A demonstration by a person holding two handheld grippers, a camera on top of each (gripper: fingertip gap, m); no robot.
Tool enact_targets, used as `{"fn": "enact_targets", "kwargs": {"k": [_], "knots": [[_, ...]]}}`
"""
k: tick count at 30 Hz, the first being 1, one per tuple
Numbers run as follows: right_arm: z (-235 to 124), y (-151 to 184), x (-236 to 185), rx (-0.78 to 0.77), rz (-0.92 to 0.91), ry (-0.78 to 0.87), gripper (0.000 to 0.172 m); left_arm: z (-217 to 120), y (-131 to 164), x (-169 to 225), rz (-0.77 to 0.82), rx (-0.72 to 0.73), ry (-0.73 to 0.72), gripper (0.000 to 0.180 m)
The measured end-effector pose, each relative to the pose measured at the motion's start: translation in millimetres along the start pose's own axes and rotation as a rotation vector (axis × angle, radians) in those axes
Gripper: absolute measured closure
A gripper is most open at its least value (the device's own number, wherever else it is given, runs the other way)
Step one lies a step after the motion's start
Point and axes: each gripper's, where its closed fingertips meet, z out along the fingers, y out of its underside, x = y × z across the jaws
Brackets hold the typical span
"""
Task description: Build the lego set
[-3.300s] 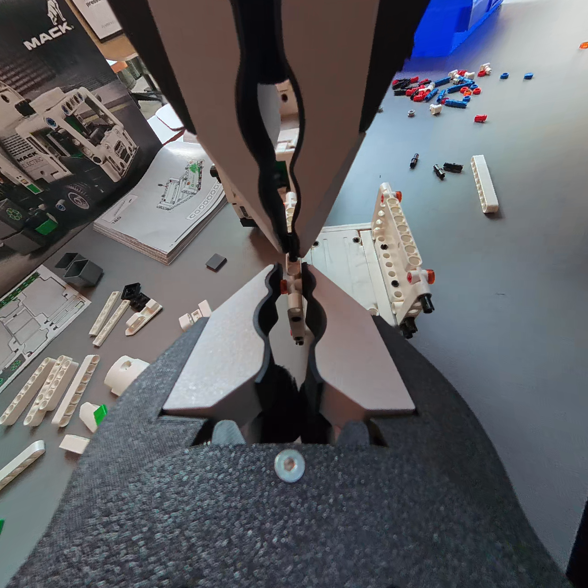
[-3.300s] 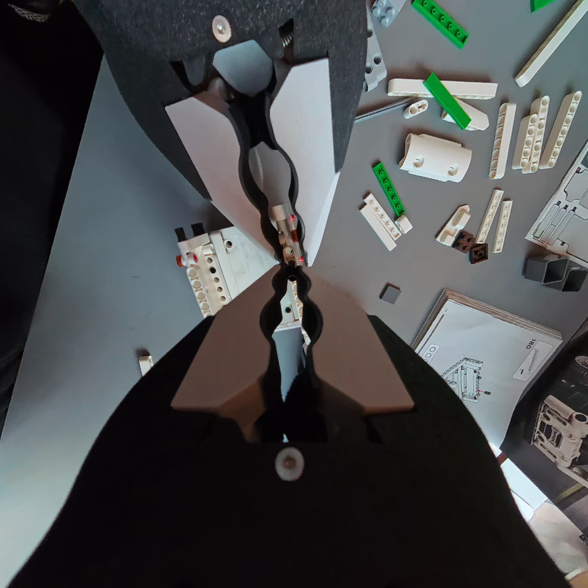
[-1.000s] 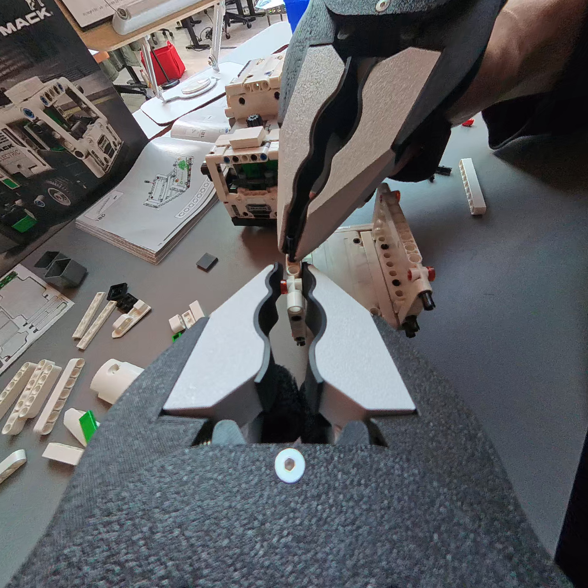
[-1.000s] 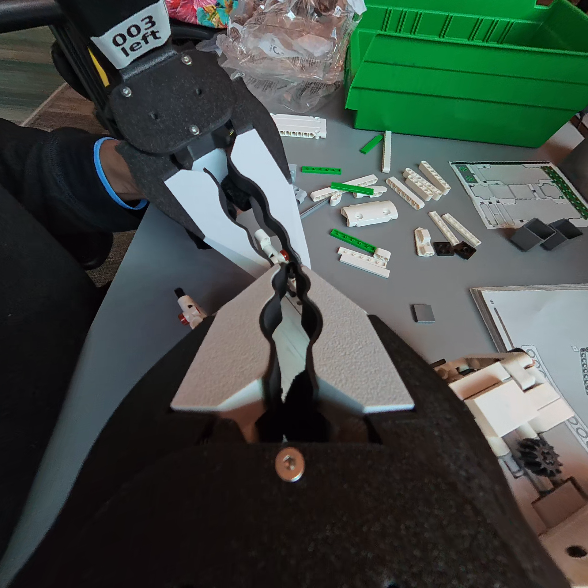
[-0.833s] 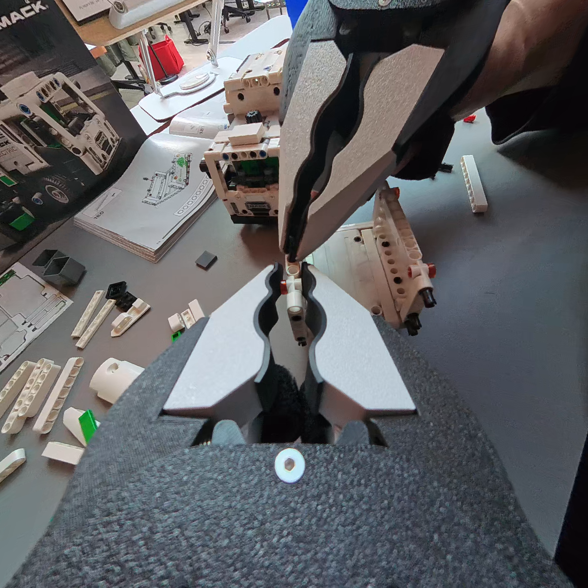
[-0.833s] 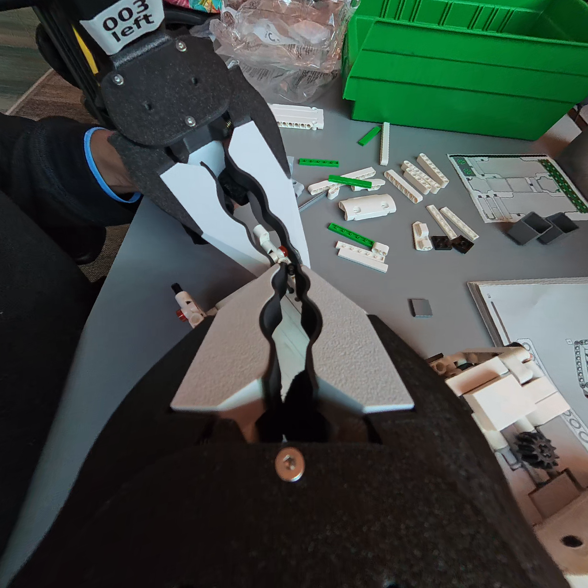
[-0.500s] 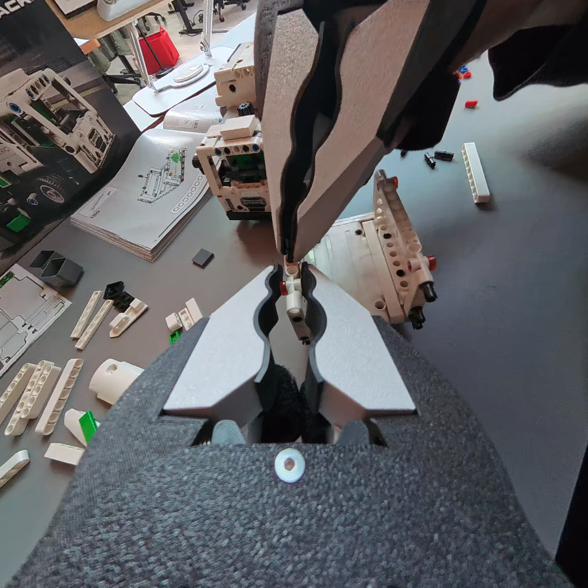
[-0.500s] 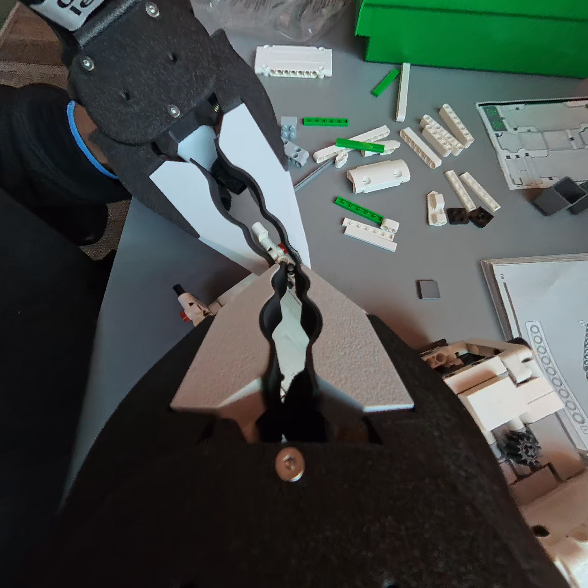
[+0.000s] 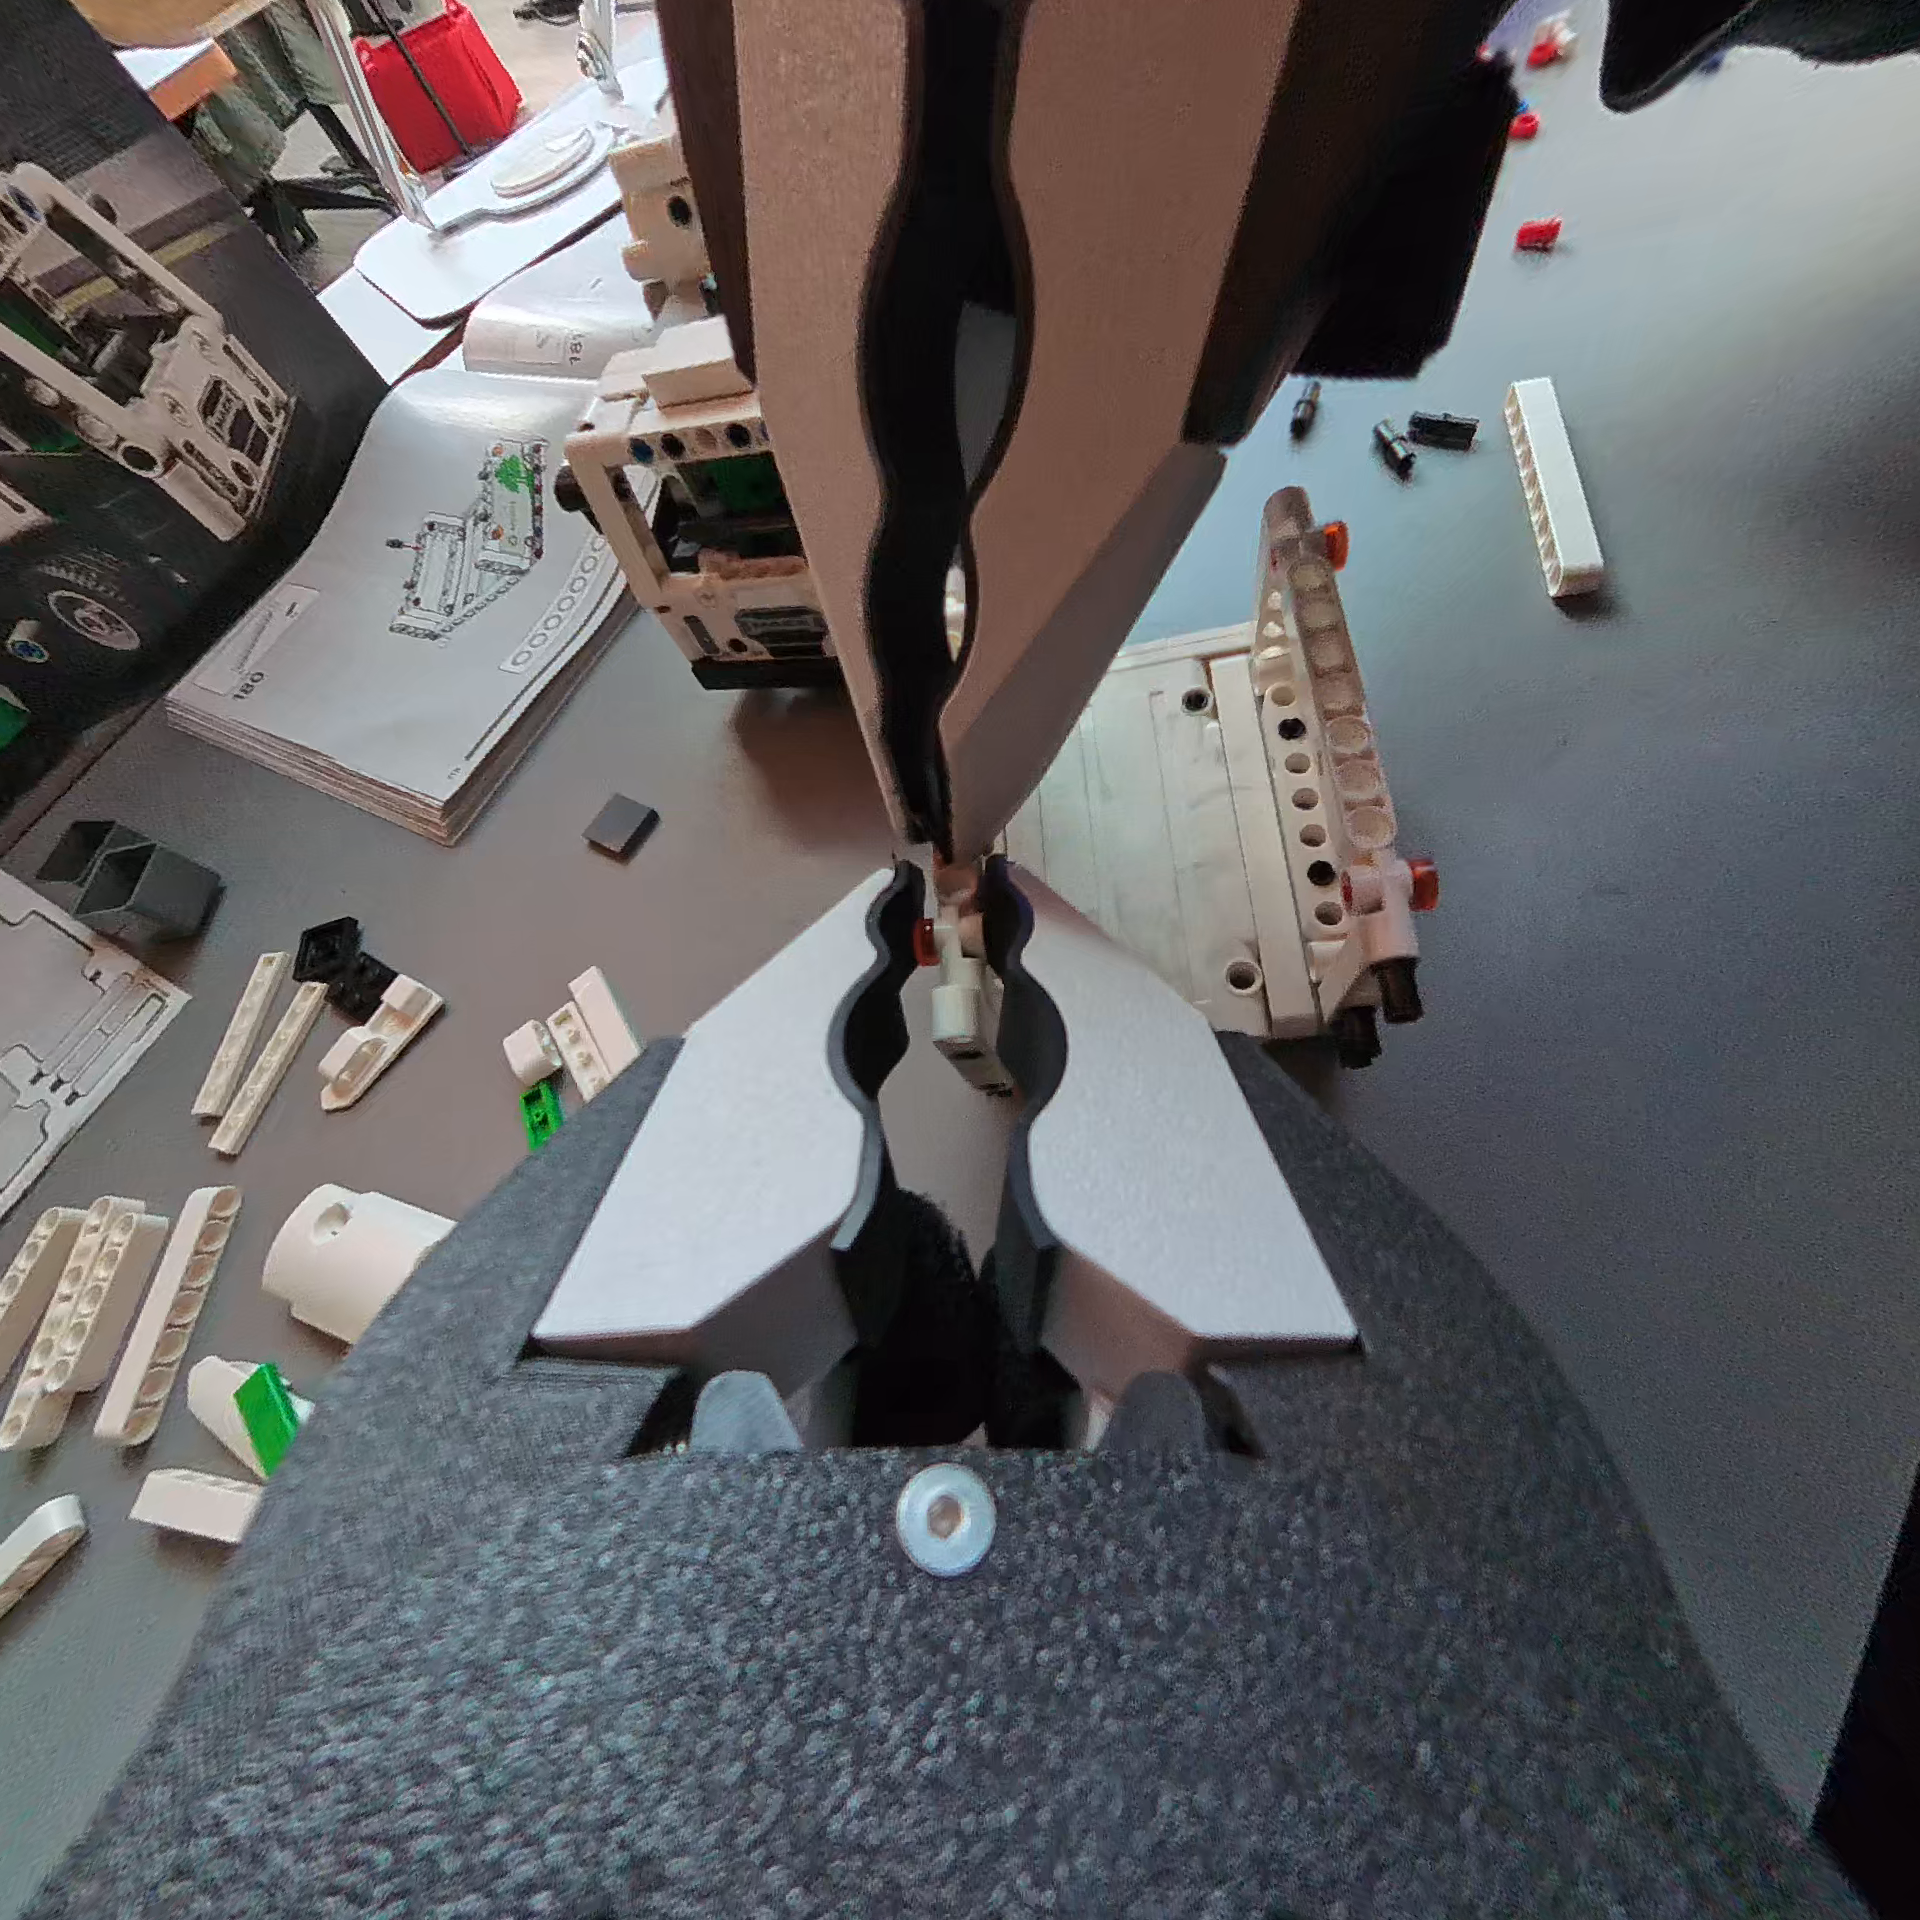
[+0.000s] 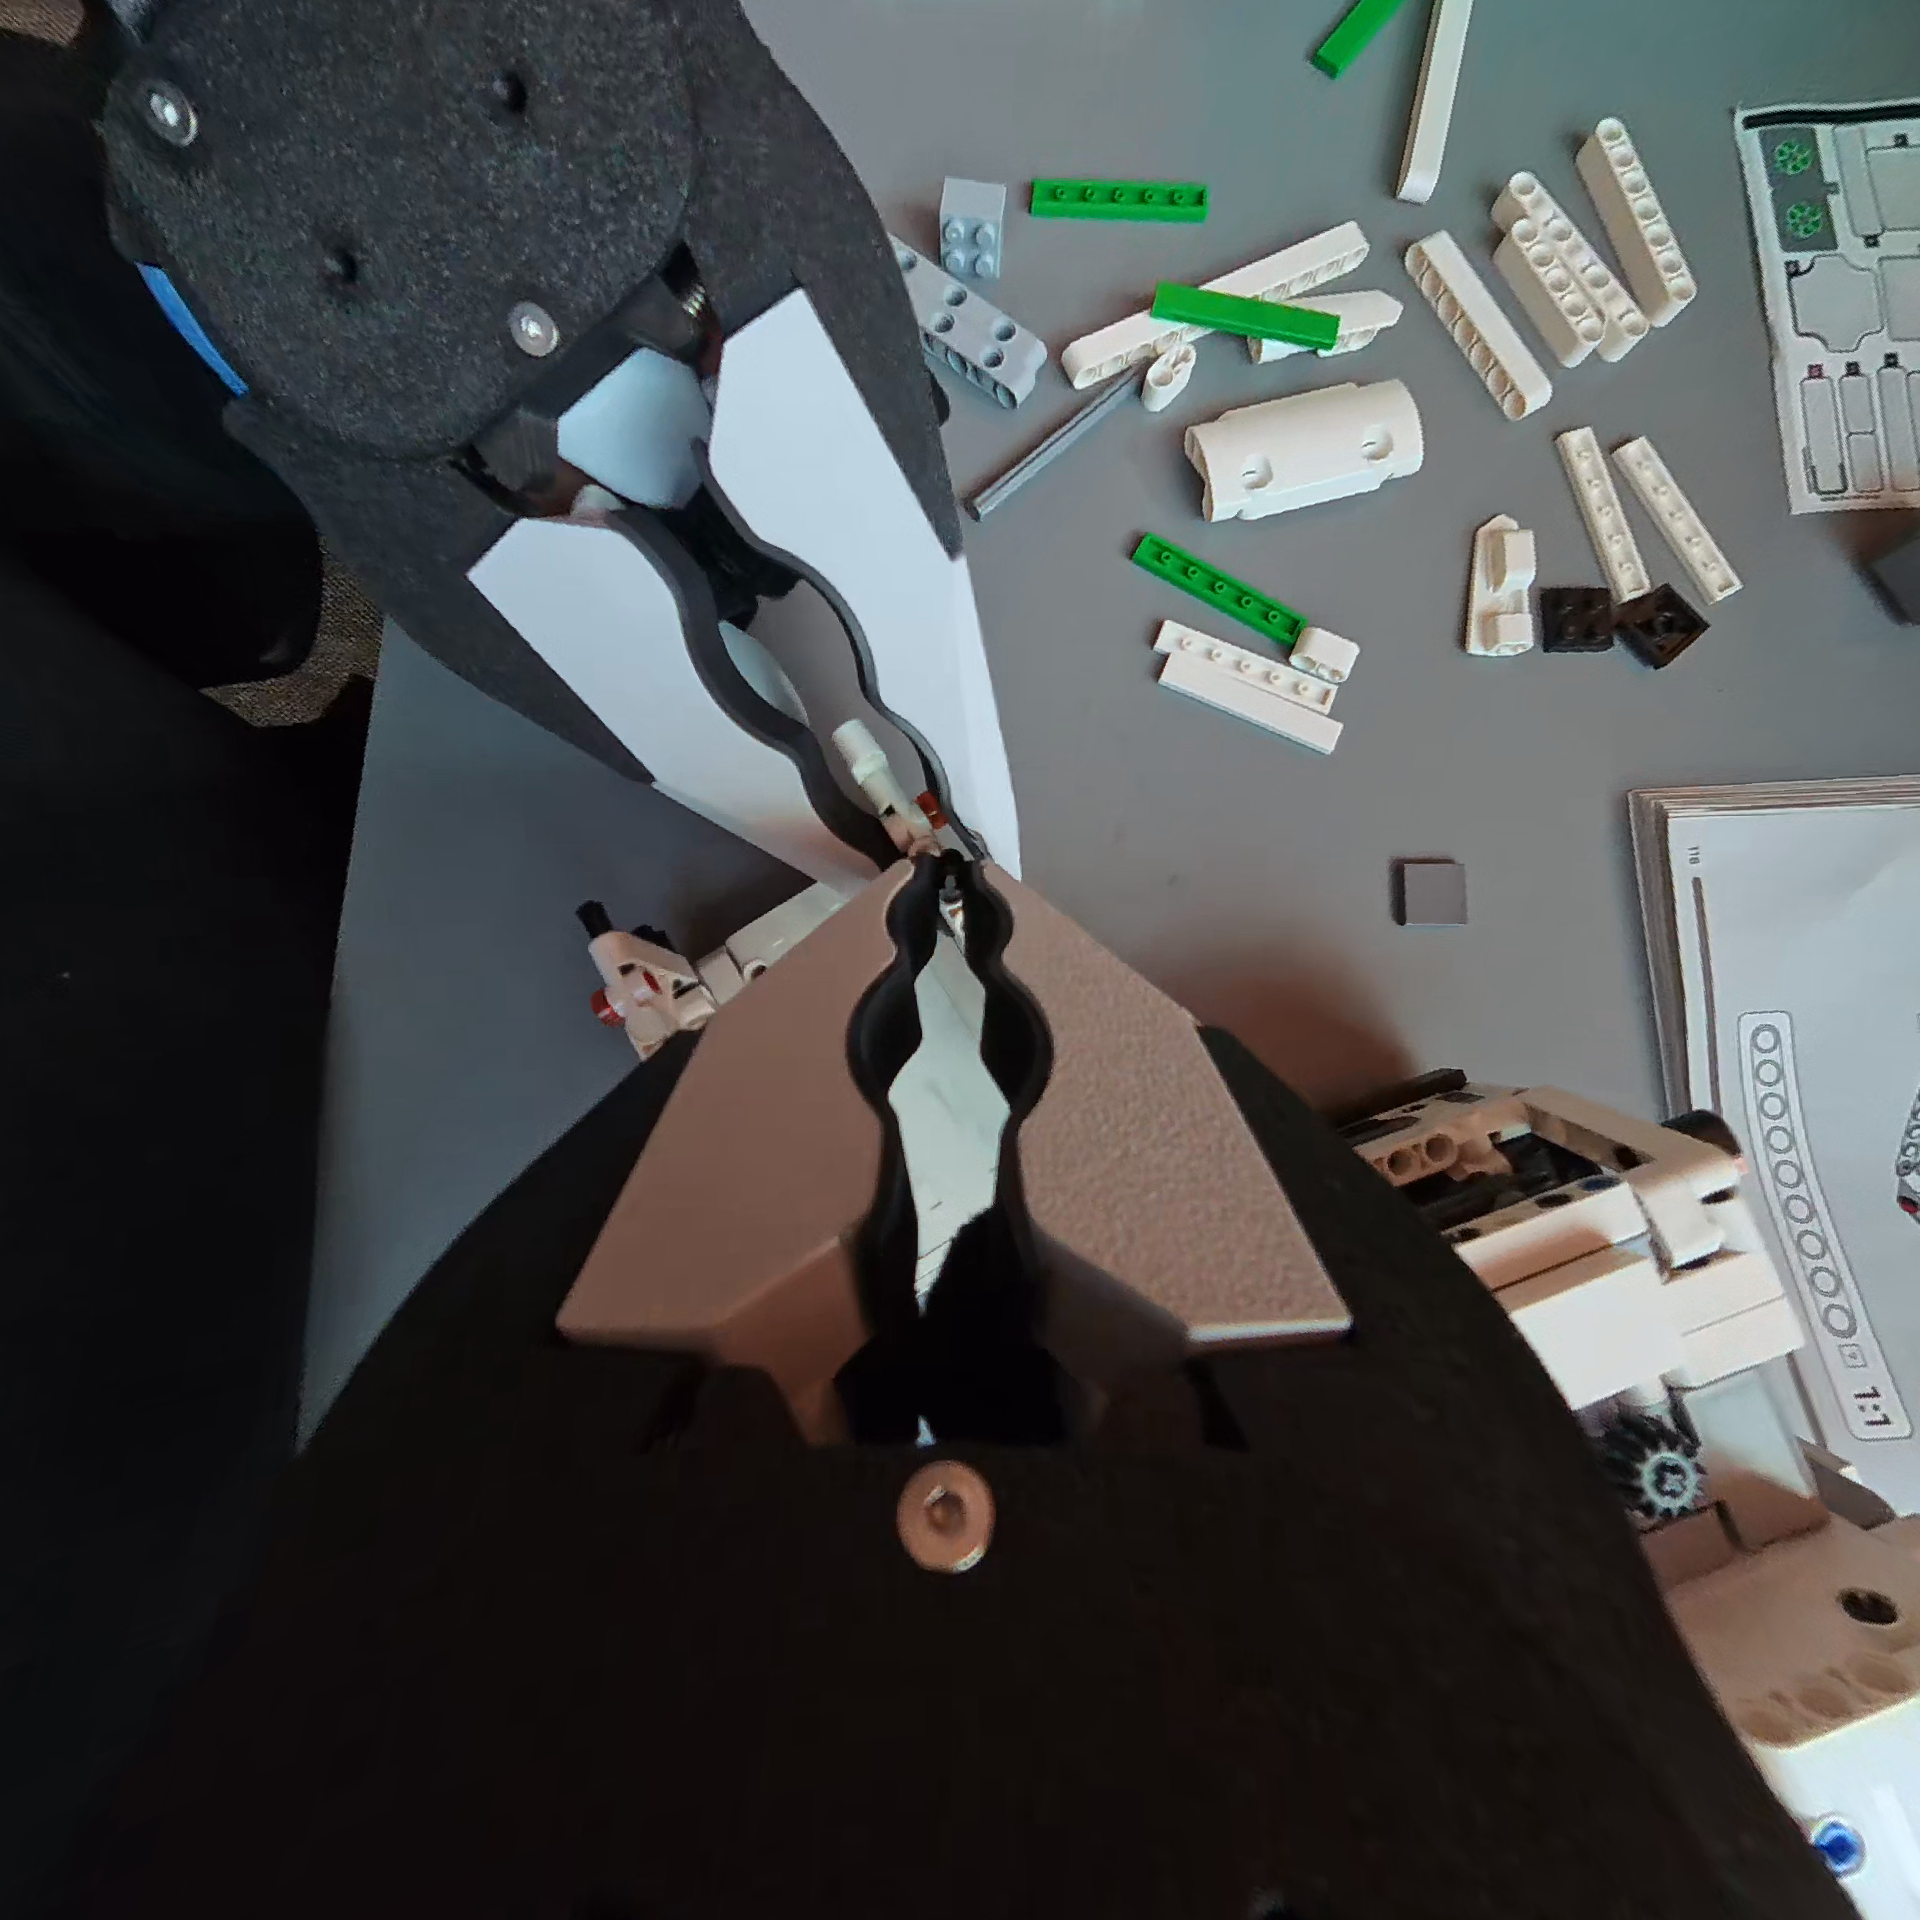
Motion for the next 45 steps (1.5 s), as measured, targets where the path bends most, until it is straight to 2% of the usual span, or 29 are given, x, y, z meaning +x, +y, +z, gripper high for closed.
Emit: {"fn": "enact_targets", "kwargs": {"k": [12,21,33,38,45], "knots": [[1.4,2.7,-1.6,-0.062,-0.061,0.047,0.168,1.2,1.3,2.0,0.010,-0.012,0.007,0.170],[-1.2,-0.6,-2.7,0.034,0.024,0.041,0.166,0.7,-1.4,1.8,0.016,0.008,0.000,0.170],[-3.9,-1.5,-3.1,0.060,-0.011,0.067,0.160,1.8,-0.6,2.8,0.025,-0.001,-0.001,0.170],[-6.2,-3.9,-3.3,0.080,-0.035,0.087,0.168,1.7,-0.7,2.9,0.024,0.000,0.001,0.170],[-4.3,-2.5,-2.7,0.069,-0.082,0.112,0.169,1.9,0.7,3.6,0.027,-0.010,0.005,0.170]]}}
